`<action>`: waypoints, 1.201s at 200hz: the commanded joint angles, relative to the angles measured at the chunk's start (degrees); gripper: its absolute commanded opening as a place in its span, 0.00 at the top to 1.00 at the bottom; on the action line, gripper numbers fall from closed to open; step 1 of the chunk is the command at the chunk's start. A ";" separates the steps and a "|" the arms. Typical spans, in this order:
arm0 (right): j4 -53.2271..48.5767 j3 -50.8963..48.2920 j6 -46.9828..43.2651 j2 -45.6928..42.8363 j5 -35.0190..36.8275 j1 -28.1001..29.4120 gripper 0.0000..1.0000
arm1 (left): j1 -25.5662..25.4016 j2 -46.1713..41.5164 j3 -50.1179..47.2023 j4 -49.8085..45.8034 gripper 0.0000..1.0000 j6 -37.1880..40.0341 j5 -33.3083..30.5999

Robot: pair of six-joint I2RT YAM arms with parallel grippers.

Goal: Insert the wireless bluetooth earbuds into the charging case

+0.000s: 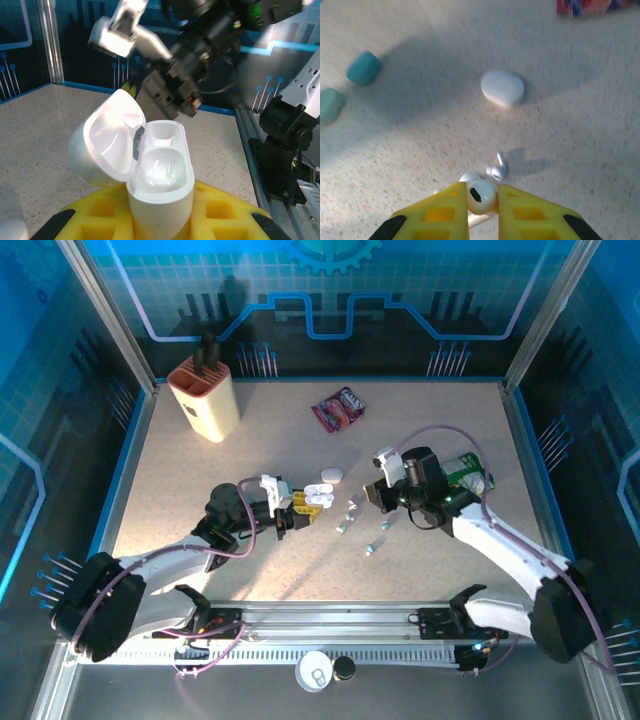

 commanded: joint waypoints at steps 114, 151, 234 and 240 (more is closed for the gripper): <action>12.10 3.58 -15.81 -7.63 -0.14 17.34 0.84 | 2.25 -3.63 2.35 -13.58 0.86 4.39 4.80; 13.88 4.56 -16.79 -4.27 -0.64 18.81 0.84 | 2.26 -4.06 2.51 -13.72 0.86 3.98 5.71; 16.17 2.22 -16.91 -1.64 0.67 19.11 0.84 | 2.26 -4.09 2.70 -11.19 0.86 0.78 5.34; 16.15 2.11 -16.81 -1.80 0.64 19.13 0.84 | 2.26 -4.09 2.79 -11.17 0.86 0.70 5.19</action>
